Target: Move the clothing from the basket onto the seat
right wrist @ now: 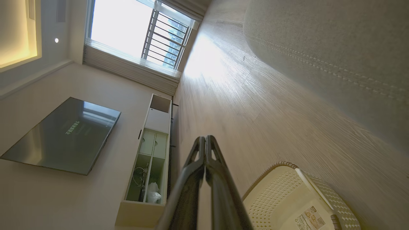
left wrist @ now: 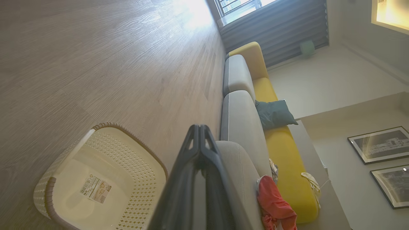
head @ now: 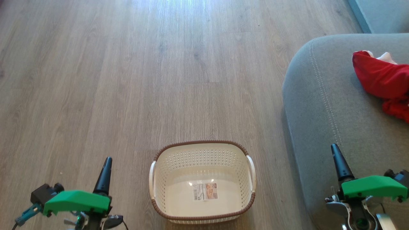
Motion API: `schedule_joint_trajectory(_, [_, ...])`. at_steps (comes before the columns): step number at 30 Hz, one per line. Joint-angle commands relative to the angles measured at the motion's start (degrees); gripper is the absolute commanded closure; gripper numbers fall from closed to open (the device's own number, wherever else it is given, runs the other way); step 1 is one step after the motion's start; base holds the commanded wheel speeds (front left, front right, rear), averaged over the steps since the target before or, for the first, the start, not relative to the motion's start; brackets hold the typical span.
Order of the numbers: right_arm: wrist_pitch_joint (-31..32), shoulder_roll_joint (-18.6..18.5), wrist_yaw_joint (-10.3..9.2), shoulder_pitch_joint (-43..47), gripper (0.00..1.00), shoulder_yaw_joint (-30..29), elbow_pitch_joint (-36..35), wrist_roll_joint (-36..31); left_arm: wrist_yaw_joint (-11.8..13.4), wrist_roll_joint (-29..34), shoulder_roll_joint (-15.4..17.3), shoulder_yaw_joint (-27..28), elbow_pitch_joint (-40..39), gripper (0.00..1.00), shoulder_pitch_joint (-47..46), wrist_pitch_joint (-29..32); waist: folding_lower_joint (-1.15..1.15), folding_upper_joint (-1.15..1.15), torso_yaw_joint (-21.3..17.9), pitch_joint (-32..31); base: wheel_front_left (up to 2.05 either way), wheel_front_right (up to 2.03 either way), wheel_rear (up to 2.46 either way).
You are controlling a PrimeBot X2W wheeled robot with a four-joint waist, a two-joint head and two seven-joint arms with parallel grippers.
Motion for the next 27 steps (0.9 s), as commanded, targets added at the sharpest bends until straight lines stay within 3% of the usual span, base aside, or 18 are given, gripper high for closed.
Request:
schedule_joint_trajectory(1, [0.43,0.01,0.0,-2.8,1.0,0.35,-2.11,1.37,-0.51,-1.44,0.21,2.0,-2.16,1.0,-3.18,0.39,0.0,0.0,-0.03,0.0,0.0,0.0,0.0])
schedule_joint_trajectory(27, [4.68,0.47,0.0,-3.79,1.0,-1.79,-2.36,14.92,-2.15,-16.42,0.2,4.85,-2.69,1.0,-4.28,4.61,0.0,0.0,-0.65,0.11,0.0,0.0,0.0])
